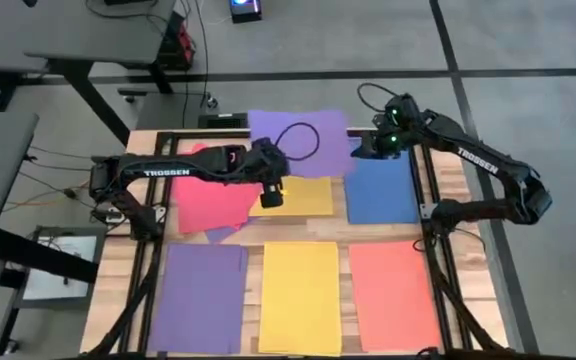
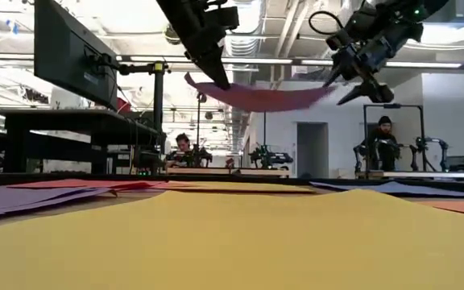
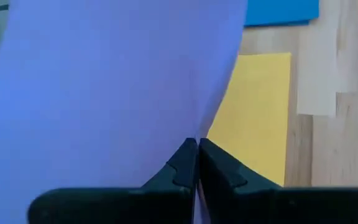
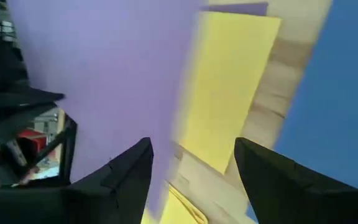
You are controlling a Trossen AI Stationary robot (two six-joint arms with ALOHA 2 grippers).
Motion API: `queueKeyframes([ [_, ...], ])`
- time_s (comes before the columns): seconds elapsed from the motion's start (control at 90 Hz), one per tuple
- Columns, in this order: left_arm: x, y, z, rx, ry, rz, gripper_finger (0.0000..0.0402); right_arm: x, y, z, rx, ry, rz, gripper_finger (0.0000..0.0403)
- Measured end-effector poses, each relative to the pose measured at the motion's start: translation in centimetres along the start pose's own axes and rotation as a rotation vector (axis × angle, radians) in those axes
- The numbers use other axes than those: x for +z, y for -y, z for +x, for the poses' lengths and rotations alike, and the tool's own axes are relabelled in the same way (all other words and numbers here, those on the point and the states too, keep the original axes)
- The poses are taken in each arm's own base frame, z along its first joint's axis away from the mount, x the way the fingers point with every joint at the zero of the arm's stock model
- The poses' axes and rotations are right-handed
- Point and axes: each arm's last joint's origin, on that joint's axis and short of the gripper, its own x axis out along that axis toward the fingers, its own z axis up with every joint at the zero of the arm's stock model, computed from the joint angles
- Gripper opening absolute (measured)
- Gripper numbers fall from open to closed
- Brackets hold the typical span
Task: Organize paper
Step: Stack the purple paper on top of the purple paper
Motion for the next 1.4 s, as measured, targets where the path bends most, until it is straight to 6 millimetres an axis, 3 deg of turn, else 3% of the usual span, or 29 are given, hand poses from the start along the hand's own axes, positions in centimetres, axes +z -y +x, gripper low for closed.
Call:
queueKeyframes([
  [0.2,0.1,0.0,0.0,0.001,0.005,-0.002,0.0000,0.7,-1.1,0.3,0.081,0.081,-0.035,0.0217],
  [0.533,0.3,0.4,-0.3,-0.005,0.027,0.001,0.0000,1.4,-0.5,2.5,0.048,0.040,-0.045,0.0217],
  [0.644,0.2,0.3,-0.4,-0.008,0.017,-0.004,0.0000,1.6,-0.5,1.9,0.054,0.056,-0.065,0.0217],
  [0.833,0.1,0.3,-0.4,0.000,0.009,-0.003,0.0000,1.8,0.2,-0.9,0.033,0.104,-0.085,0.0217],
  [0.989,0.6,0.2,-0.4,0.015,0.057,0.016,0.0000,1.9,1.8,-0.2,-0.049,0.135,-0.056,0.0217],
  [1.122,0.9,0.1,-0.4,0.022,0.080,0.035,0.0000,1.7,2.1,0.9,-0.002,0.104,-0.057,0.0217],
  [1.4,0.9,0.0,-0.4,0.024,0.082,0.029,0.0000,2.2,0.3,1.4,0.182,0.148,-0.063,0.0217],
])
